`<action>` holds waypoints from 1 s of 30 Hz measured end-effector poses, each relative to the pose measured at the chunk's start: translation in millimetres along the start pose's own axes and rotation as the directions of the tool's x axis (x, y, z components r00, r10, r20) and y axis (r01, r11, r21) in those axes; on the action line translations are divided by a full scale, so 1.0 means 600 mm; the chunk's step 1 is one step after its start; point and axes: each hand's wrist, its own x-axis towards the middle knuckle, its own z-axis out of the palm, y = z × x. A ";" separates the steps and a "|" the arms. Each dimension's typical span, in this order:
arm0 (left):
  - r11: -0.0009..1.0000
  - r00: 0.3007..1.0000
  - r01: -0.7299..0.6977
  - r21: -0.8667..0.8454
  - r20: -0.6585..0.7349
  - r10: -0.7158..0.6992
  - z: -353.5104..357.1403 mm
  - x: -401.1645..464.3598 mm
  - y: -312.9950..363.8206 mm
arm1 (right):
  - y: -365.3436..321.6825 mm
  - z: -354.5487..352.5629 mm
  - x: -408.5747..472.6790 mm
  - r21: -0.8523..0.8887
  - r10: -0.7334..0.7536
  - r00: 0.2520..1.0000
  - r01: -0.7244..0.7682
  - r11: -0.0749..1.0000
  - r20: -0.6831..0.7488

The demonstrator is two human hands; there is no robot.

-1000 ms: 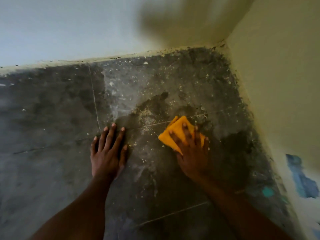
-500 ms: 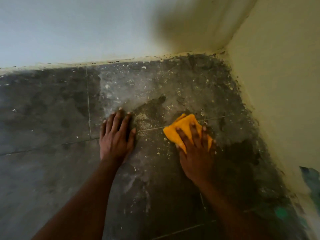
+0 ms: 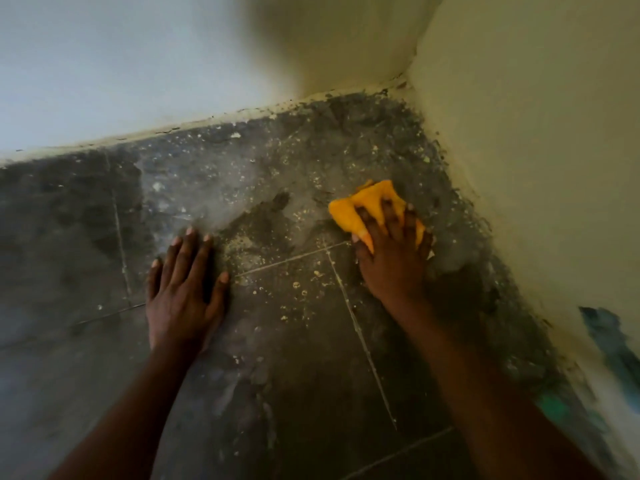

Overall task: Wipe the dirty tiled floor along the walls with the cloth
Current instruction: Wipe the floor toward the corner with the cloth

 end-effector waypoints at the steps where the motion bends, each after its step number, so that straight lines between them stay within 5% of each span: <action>1: 1.000 1.000 -0.004 -0.003 0.008 0.004 0.003 0.002 0.002 | 0.004 0.003 -0.026 -0.012 -0.047 0.999 0.047 0.999 0.013; 9: 1.000 0.999 0.008 -0.008 -0.050 -0.009 0.011 0.002 -0.008 | 0.102 -0.027 0.070 -0.063 0.128 0.992 -0.128 0.990 0.003; 15: 0.999 0.998 0.045 0.022 -0.052 -0.044 0.023 0.009 0.005 | 0.054 -0.007 0.093 0.036 0.183 0.982 -0.182 0.983 -0.045; 20: 1.000 0.999 -0.009 -0.023 -0.051 0.008 0.019 0.051 0.024 | 0.044 0.006 -0.039 -0.016 -0.096 0.995 0.096 0.995 -0.022; 24: 0.999 0.998 -0.032 -0.003 -0.049 0.032 0.028 0.061 0.034 | 0.106 -0.017 -0.010 -0.036 0.177 0.983 -0.179 0.983 -0.054; 27: 0.999 0.997 -0.037 0.002 -0.066 0.038 0.031 0.060 0.029 | 0.100 -0.036 0.067 0.107 0.399 0.916 -0.393 0.913 -0.048; 30: 0.999 0.997 -0.039 -0.007 -0.061 0.039 0.031 0.059 0.029 | 0.063 -0.033 0.058 0.163 0.433 0.901 -0.429 0.889 0.010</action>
